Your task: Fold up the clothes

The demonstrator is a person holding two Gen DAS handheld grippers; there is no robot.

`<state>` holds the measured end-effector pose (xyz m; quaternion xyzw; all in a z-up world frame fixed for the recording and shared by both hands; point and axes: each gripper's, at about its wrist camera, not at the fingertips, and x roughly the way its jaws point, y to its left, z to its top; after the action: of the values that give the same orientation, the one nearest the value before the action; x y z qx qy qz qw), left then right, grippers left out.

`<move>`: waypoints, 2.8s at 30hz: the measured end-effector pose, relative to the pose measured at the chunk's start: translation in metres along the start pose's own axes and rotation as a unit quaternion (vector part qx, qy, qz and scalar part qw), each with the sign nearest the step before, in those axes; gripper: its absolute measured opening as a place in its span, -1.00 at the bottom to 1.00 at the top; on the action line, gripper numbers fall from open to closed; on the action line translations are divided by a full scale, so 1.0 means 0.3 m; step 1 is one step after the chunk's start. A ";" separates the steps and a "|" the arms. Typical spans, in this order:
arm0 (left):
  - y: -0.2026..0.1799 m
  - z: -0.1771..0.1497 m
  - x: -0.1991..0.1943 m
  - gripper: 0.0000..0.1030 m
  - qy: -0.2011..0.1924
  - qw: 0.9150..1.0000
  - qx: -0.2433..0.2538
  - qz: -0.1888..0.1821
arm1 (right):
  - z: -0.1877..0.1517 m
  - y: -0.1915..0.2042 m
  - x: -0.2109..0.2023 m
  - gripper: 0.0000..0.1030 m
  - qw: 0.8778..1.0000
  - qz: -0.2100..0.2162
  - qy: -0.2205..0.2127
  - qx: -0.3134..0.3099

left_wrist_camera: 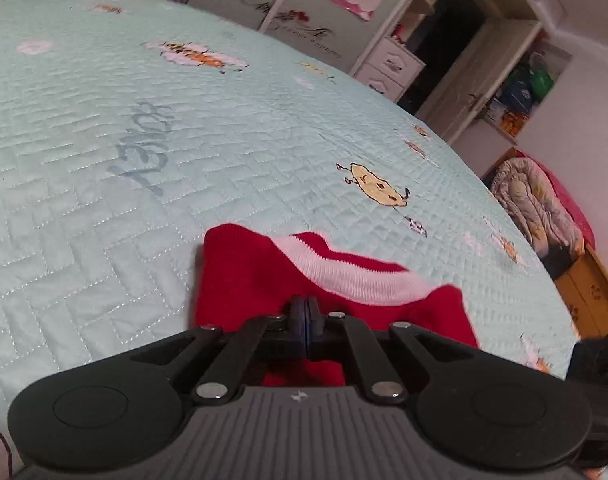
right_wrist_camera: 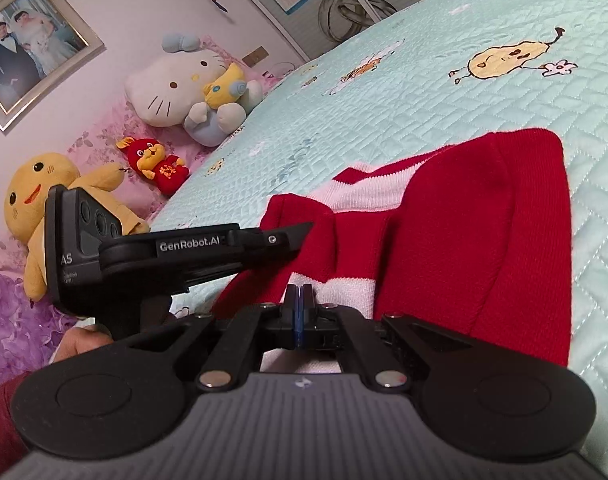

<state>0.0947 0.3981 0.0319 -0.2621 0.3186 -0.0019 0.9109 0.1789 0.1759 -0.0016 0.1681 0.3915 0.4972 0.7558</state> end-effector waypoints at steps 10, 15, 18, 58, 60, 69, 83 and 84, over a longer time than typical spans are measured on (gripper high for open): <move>-0.102 -0.055 -0.145 -0.92 -0.032 0.999 0.018 -0.040 | 0.071 -0.073 -0.172 -0.63 0.994 0.018 -0.096 0.051; -0.185 -0.094 -0.146 -0.92 -0.028 0.997 0.063 -0.046 | 0.074 -0.154 -0.166 -0.55 0.989 0.008 -0.090 0.115; -0.196 -0.135 -0.160 -0.91 -0.032 0.996 0.078 -0.040 | 0.078 -0.122 -0.142 -0.13 0.991 0.016 -0.081 0.101; -0.277 -0.232 -0.088 -0.82 -0.030 0.987 0.157 0.024 | 0.092 -0.135 -0.125 -0.66 0.992 0.040 -0.089 0.084; -0.281 -0.249 -0.096 -0.82 -0.043 0.985 0.164 0.028 | 0.102 -0.128 -0.137 -0.67 0.993 0.032 -0.081 0.076; -0.309 -0.293 -0.123 -0.82 -0.078 0.976 0.196 0.047 | 0.082 -0.104 -0.053 -1.00 0.998 -0.036 -0.024 0.051; -0.393 -0.328 -0.077 -0.54 -0.054 0.951 0.296 0.067 | 0.098 -0.150 -0.119 -0.90 0.987 0.042 -0.130 0.089; -0.385 -0.323 -0.079 -0.54 -0.053 0.954 0.290 0.063 | 0.106 -0.160 -0.141 -0.90 0.985 0.030 -0.138 0.094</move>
<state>0.0384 0.2564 0.0369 0.0340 0.2713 -0.0226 0.9616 0.2245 0.1213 0.0057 0.3173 0.3234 0.4523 0.7682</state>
